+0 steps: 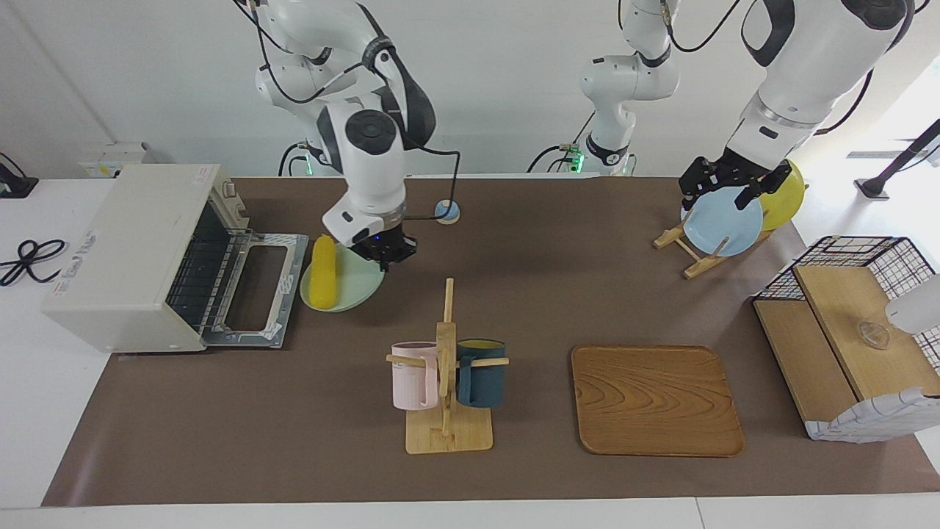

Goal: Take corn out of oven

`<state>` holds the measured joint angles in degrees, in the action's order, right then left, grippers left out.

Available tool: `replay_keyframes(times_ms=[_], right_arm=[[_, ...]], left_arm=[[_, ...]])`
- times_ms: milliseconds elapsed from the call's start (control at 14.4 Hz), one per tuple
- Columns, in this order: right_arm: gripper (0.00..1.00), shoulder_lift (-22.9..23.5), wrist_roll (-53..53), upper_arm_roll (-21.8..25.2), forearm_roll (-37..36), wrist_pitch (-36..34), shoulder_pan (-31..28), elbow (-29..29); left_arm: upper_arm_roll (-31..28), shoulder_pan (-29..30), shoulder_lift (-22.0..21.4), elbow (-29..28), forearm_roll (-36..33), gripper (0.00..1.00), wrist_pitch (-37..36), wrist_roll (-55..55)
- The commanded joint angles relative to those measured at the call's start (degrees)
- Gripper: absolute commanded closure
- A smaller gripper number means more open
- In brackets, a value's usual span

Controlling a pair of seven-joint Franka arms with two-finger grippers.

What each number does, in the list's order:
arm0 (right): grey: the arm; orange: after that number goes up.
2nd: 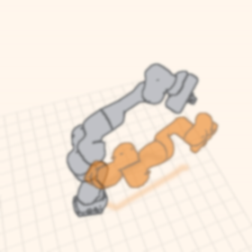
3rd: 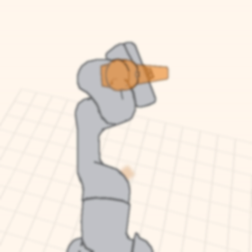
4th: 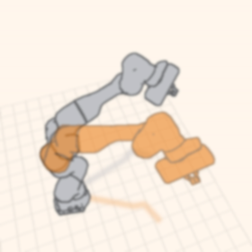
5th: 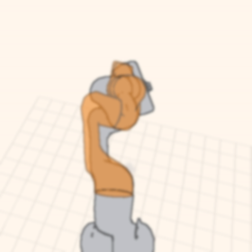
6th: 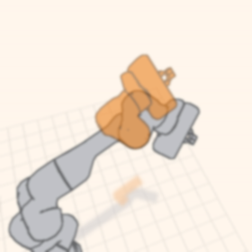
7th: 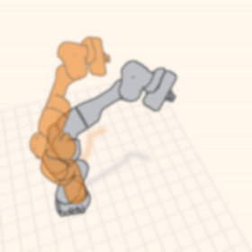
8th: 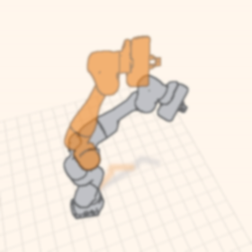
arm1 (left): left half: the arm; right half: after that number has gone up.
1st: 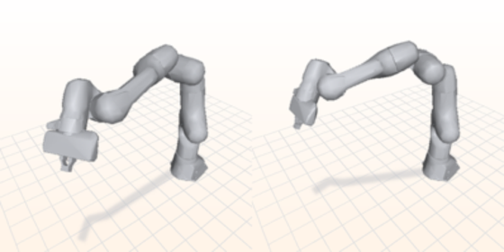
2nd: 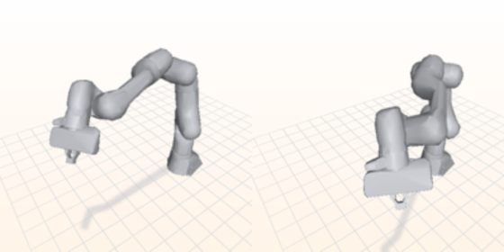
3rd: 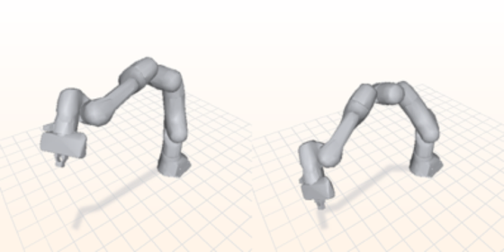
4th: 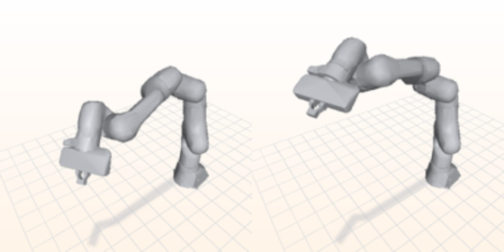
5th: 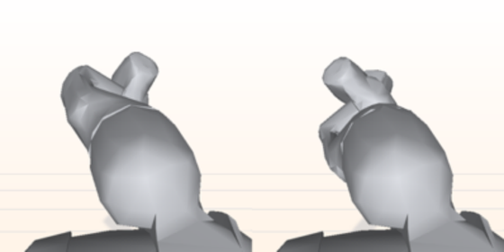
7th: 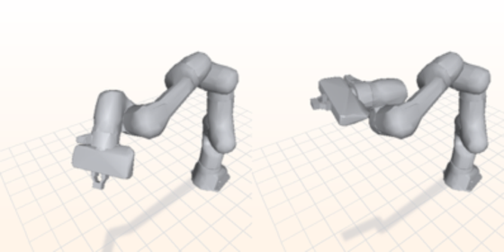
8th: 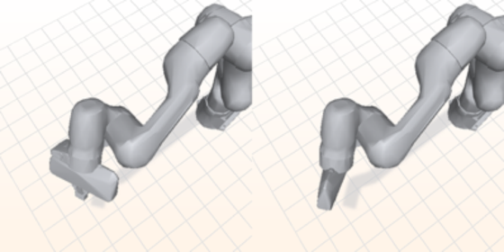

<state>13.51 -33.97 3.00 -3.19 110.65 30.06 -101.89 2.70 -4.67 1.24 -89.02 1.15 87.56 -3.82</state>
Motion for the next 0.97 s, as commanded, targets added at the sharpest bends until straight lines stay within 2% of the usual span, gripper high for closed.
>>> replay_keyframes(times_ms=[0,69,208,416,555,694,833,902], right_arm=[[1.00,13.4,-11.3,0.3,0.4,-1.1,5.3,12.7],[1.00,14.8,-13.1,0.1,0.5,0.4,5.7,12.9],[1.00,14.8,-13.5,-1.7,2.5,4.5,5.8,12.2],[1.00,14.9,-17.5,-2.1,4.0,7.4,8.5,10.5],[1.00,14.8,-19.6,-2.1,5.9,9.1,8.3,9.3],[0.87,14.8,-19.6,-2.1,6.9,9.5,7.6,9.9],[0.82,14.8,-18.9,-2.0,6.4,9.4,6.9,11.2],[0.76,14.5,-17.6,-2.0,6.1,9.4,6.3,11.4]], left_arm=[[0.2,0.6,-1.4,-1.3,0.5,0.00,0.4,0.4],[0.2,0.6,-1.3,-1.4,0.4,0.00,0.4,0.3],[0.2,0.6,-1.3,-1.4,0.3,0.00,0.4,0.4],[0.2,0.6,-1.3,-1.3,0.3,0.00,0.6,0.3],[0.2,0.6,-1.3,-1.4,0.4,0.00,0.6,0.1],[0.2,0.6,-1.3,-1.4,0.4,0.00,0.7,0.1],[0.2,0.6,-1.3,-1.4,0.4,0.00,1.0,0.2],[0.2,0.6,-1.4,-1.4,0.4,0.00,1.0,0.2]])
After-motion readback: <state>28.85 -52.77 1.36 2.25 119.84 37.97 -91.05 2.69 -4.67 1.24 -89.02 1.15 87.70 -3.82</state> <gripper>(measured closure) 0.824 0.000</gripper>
